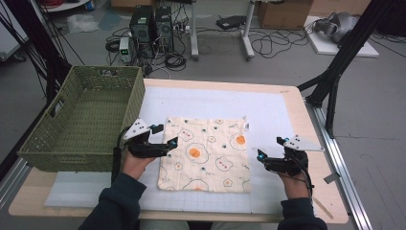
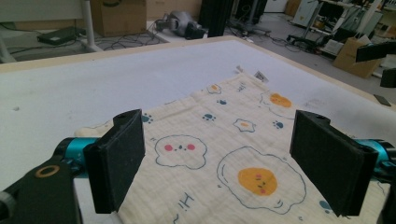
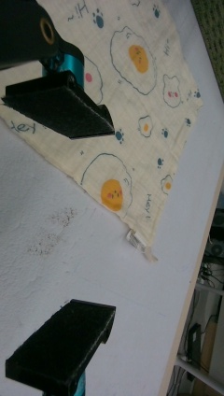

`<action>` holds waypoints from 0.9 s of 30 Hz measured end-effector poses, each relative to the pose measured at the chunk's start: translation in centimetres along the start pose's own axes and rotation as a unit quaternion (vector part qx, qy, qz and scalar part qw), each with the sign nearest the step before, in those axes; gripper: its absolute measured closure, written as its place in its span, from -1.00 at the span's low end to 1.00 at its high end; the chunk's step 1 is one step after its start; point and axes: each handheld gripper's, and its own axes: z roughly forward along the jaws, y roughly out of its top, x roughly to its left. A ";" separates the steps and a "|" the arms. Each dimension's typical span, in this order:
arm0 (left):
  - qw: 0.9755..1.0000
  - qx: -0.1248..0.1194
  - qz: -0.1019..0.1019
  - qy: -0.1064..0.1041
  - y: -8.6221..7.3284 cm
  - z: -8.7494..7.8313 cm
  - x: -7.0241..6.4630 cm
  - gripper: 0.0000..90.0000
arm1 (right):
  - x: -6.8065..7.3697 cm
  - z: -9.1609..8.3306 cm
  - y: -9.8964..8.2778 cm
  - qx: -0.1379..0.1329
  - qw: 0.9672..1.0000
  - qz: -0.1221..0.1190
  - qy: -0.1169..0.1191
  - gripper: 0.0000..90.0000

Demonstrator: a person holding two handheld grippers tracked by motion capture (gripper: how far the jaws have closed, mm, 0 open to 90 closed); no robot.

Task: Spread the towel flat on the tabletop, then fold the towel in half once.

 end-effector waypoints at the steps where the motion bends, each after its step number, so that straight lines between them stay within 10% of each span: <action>1: 1.000 0.001 0.000 0.001 0.0 0.0 0.0 -0.59 | 0.1 0.1 0.0 0.003 1.000 0.000 0.000 -0.75; 27: 0.999 0.026 -0.026 0.028 0.1 0.7 1.1 -0.57 | -0.1 0.2 -0.2 0.006 1.000 0.008 -0.012 -0.75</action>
